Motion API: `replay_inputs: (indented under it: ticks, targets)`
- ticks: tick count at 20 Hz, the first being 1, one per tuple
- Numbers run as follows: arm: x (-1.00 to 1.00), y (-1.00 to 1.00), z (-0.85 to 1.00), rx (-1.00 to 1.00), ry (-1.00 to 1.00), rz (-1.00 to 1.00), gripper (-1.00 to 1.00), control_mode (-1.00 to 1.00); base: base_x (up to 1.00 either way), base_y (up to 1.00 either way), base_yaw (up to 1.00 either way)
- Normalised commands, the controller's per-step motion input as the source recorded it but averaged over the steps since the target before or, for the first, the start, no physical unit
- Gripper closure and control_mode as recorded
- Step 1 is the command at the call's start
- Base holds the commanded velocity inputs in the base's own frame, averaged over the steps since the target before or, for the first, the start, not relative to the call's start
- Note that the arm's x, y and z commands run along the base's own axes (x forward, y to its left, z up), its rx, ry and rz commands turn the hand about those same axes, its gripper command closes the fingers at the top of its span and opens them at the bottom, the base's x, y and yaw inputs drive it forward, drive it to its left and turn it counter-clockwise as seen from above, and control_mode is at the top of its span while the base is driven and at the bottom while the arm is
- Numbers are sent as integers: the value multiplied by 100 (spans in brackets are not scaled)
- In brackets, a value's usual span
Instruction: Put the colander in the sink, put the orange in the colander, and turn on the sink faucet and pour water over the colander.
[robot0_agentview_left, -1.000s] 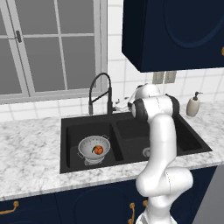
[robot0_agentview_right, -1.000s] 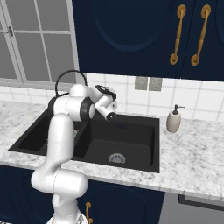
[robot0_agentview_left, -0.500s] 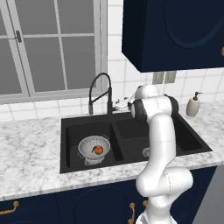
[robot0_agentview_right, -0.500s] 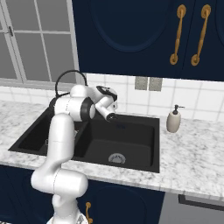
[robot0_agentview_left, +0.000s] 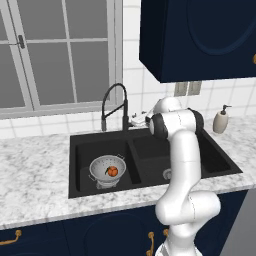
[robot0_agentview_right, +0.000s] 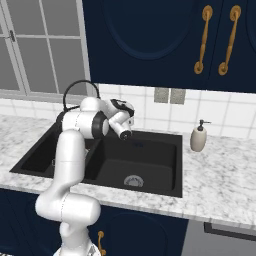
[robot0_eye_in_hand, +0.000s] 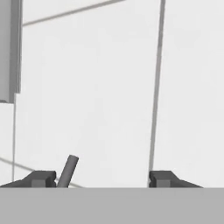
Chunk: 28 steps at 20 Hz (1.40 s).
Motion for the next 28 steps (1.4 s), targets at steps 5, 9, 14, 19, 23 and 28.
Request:
replay_inputs:
  ticks: [5,9,14,19,23,28]
  targets:
    - [17,-13,0,0,1,-10,100,-100,0,0,0]
    - [4,-46,-3,0,0,-12,100,-100,0,0,0]
    - [2,-66,-3,0,2,-10,100,-100,0,0,0]
    - [5,-79,-5,0,6,-10,100,-100,0,0,0]
    - [5,-89,-7,0,9,-7,100,-100,0,0,0]
    - [2,-94,-11,0,10,-5,100,-100,0,0,0]
